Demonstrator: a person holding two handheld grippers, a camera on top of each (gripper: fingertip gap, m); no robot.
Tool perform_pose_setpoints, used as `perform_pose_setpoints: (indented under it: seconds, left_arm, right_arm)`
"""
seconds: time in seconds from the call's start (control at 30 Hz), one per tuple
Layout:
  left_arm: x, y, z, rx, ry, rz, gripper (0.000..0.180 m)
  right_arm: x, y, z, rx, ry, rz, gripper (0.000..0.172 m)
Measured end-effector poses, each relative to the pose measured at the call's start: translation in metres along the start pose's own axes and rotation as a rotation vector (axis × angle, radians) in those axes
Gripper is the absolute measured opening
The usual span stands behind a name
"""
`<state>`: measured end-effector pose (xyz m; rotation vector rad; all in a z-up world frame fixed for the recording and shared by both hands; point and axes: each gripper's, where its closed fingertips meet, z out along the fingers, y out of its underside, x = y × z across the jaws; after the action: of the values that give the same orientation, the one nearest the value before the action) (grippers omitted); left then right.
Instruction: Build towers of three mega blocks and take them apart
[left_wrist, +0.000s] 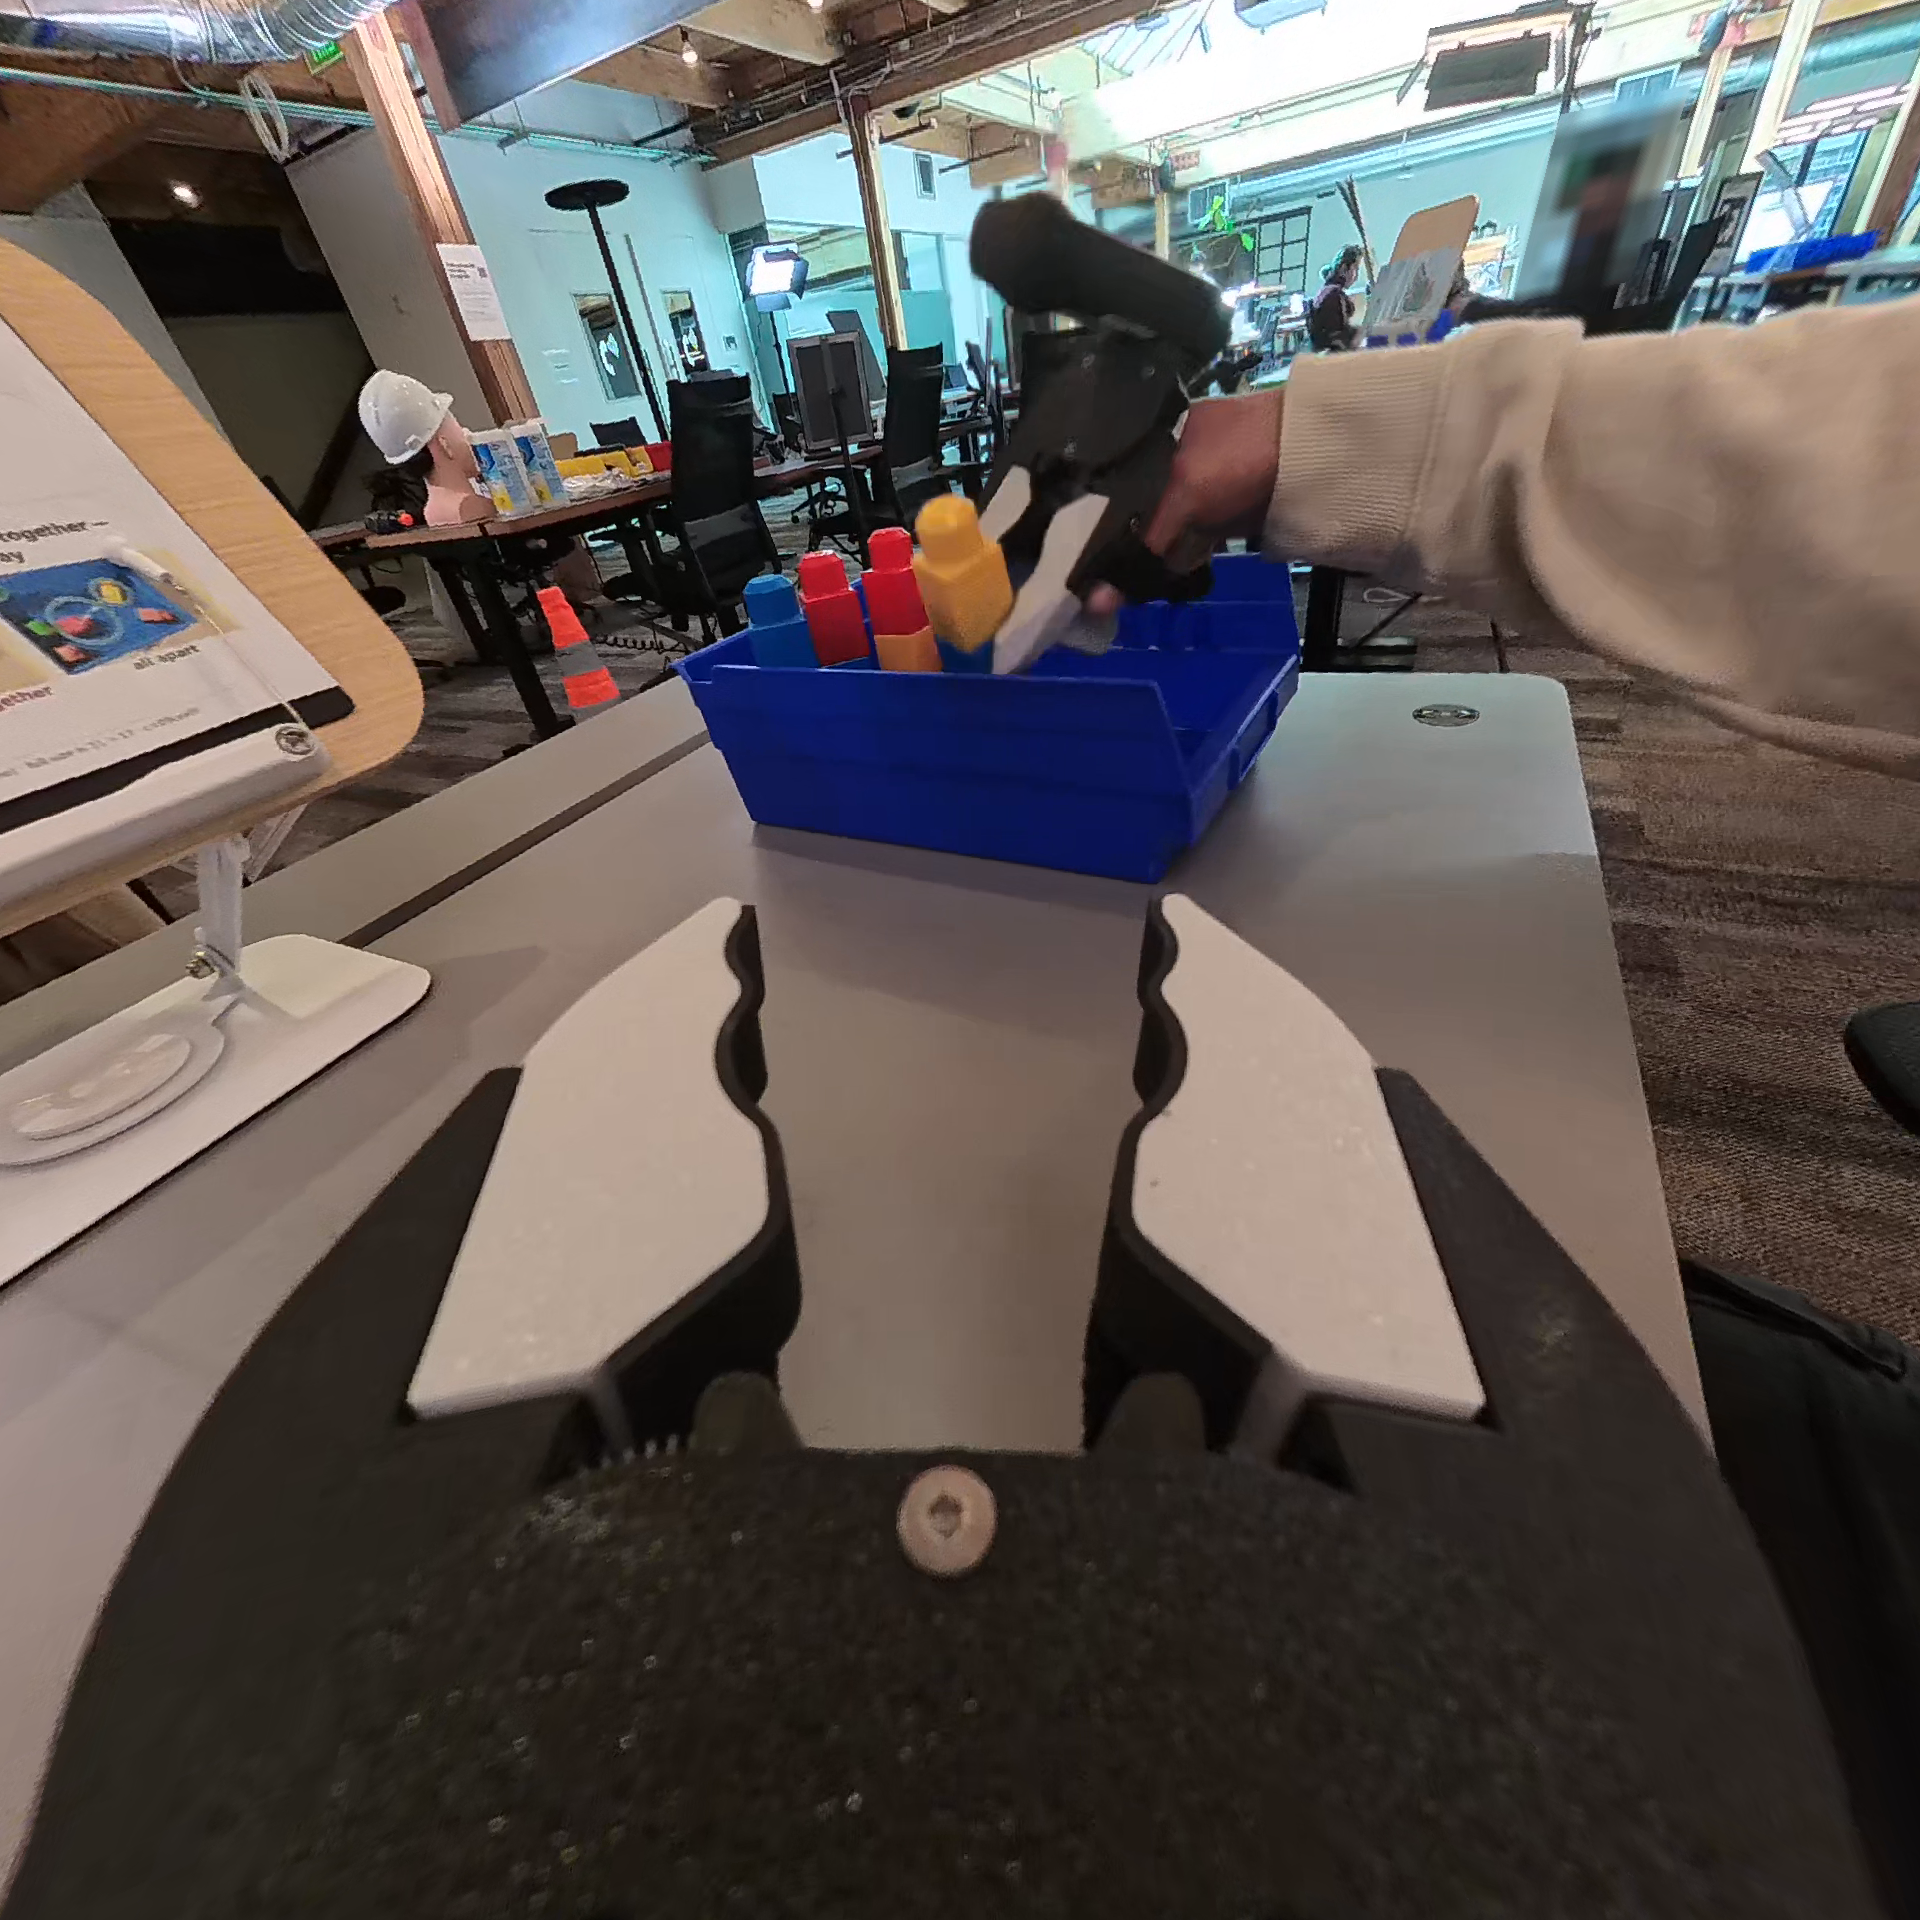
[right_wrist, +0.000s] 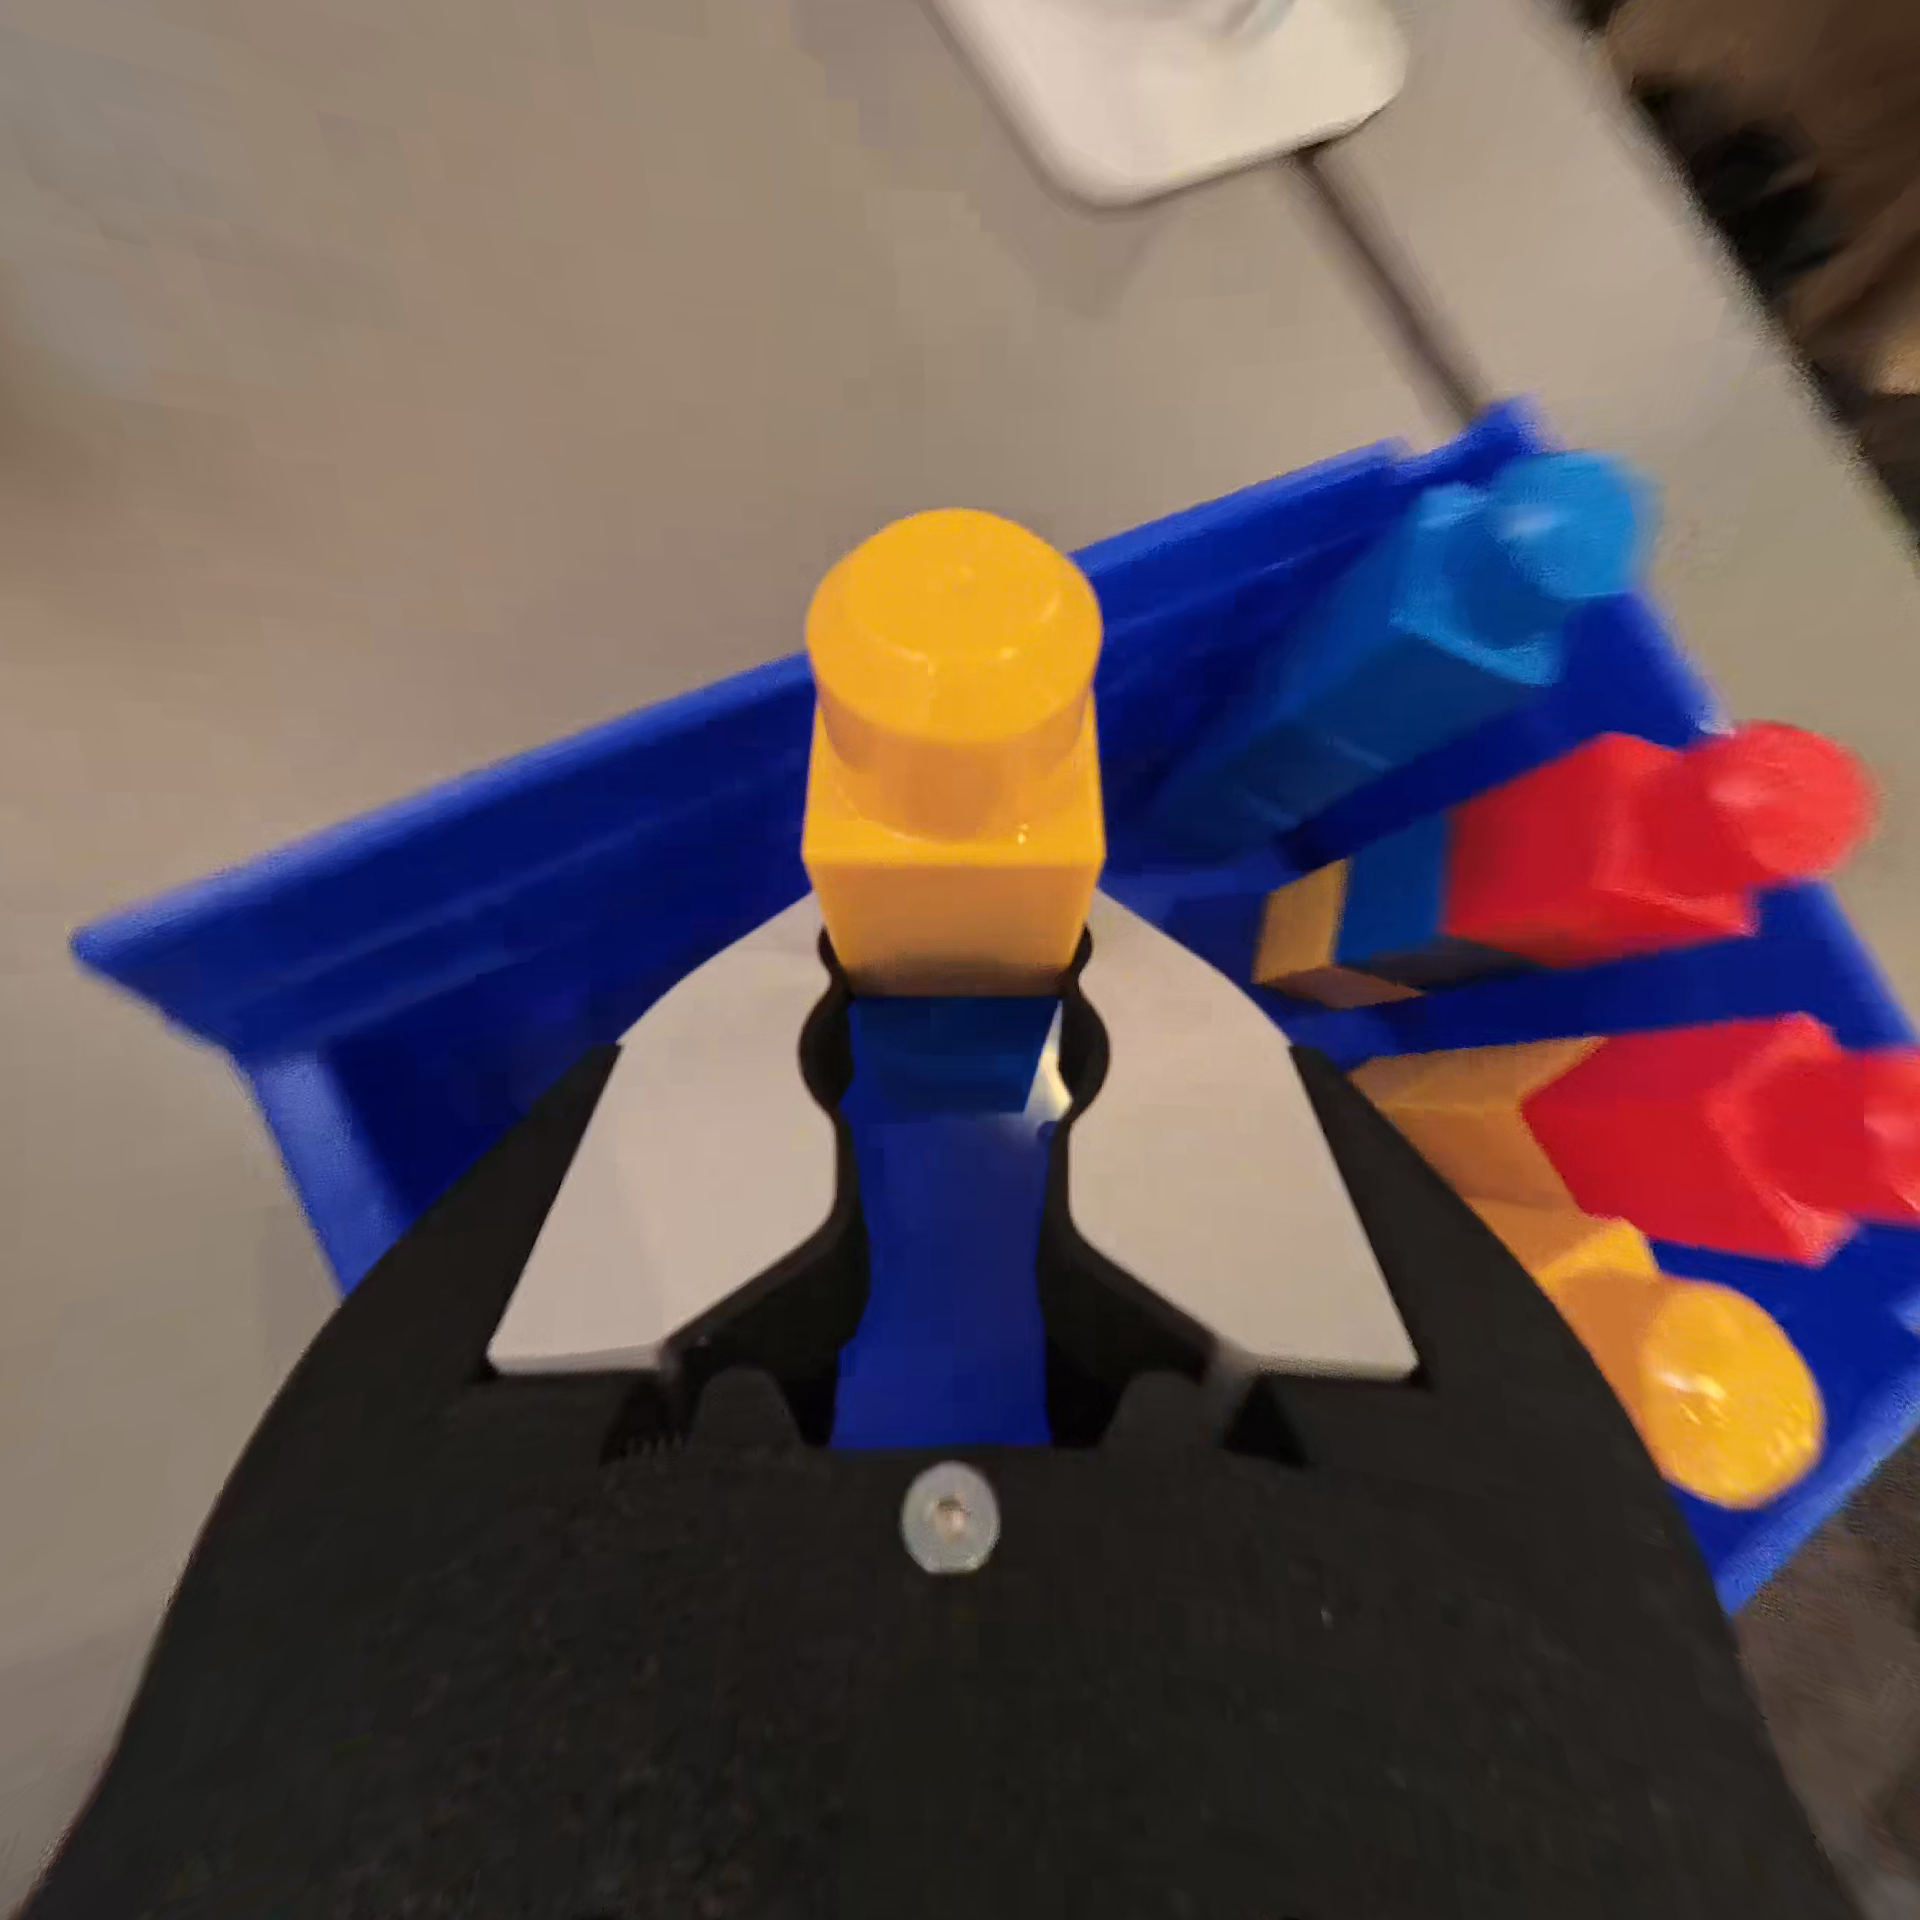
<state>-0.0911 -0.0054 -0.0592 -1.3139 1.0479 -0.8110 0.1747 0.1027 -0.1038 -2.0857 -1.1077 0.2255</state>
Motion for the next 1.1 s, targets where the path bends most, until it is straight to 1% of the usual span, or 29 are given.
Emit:
perform_pose_setpoints:
  seconds: [0.03,0.1,0.17,0.2,0.27,0.33,0.43,0.5,0.6,0.67,0.7,0.73,0.77,0.87,1.0,1.07,1.1]
  left_arm:
    - [-0.001,0.000,0.000,0.001,0.000,-0.003,0.069]
    - [-0.001,-0.001,0.000,0.008,0.003,-0.014,0.069]
    - [-0.001,-0.002,0.002,0.010,0.007,-0.022,0.069]
    - [0.000,-0.002,0.002,0.009,0.009,-0.022,0.069]
    - [0.002,-0.002,0.003,0.008,0.013,-0.017,0.069]
    - [0.004,-0.001,0.004,0.002,0.016,-0.009,0.069]
    - [0.005,0.001,0.004,-0.005,0.015,0.000,0.069]
    - [0.004,0.001,0.003,-0.003,0.016,-0.004,0.069]
    - [0.003,0.002,0.003,0.000,0.016,-0.015,0.069]
    - [0.002,0.002,0.003,0.001,0.016,-0.025,0.069]
    - [0.001,0.003,0.003,0.001,0.016,-0.029,0.069]
    - [0.001,0.003,0.003,-0.001,0.016,-0.031,0.070]
    - [0.001,0.004,0.003,-0.003,0.015,-0.033,0.070]
    - [-0.002,0.006,0.002,-0.018,0.001,-0.045,0.070]
    - [-0.007,0.010,-0.002,-0.040,-0.026,-0.077,0.070]
    - [-0.012,0.013,-0.008,-0.057,-0.067,-0.094,0.070]
    - [-0.017,0.016,-0.013,-0.070,-0.104,-0.097,0.070]
  right_arm:
    - [0.014,-0.006,-0.004,0.073,0.075,0.067,0.037]
    - [0.045,-0.008,-0.010,0.189,0.267,0.228,0.037]
    - [0.059,-0.005,-0.009,0.296,0.349,0.376,0.037]
    - [0.064,-0.001,-0.006,0.322,0.389,0.420,0.037]
    - [0.071,0.013,0.003,0.284,0.489,0.460,0.037]
    - [0.074,0.026,0.015,0.219,0.526,0.512,0.037]
    - [0.076,0.035,0.024,0.171,0.523,0.576,0.037]
    - [0.076,0.040,0.026,0.123,0.527,0.583,0.037]
    - [0.077,0.042,0.025,0.087,0.543,0.593,0.037]
    - [0.076,0.042,0.025,0.070,0.549,0.568,0.037]
    - [0.075,0.042,0.025,0.066,0.552,0.552,0.045]
    - [0.075,0.042,0.023,0.068,0.569,0.541,0.056]
    - [0.075,0.040,0.019,0.081,0.588,0.532,0.065]
    - [0.066,0.025,-0.007,0.189,0.613,0.516,0.067]
    - [0.031,-0.006,-0.064,0.339,0.645,0.469,0.070]
    - [0.000,-0.033,-0.095,0.495,0.640,0.454,0.061]
    - [-0.020,-0.049,-0.103,0.593,0.604,0.457,0.056]
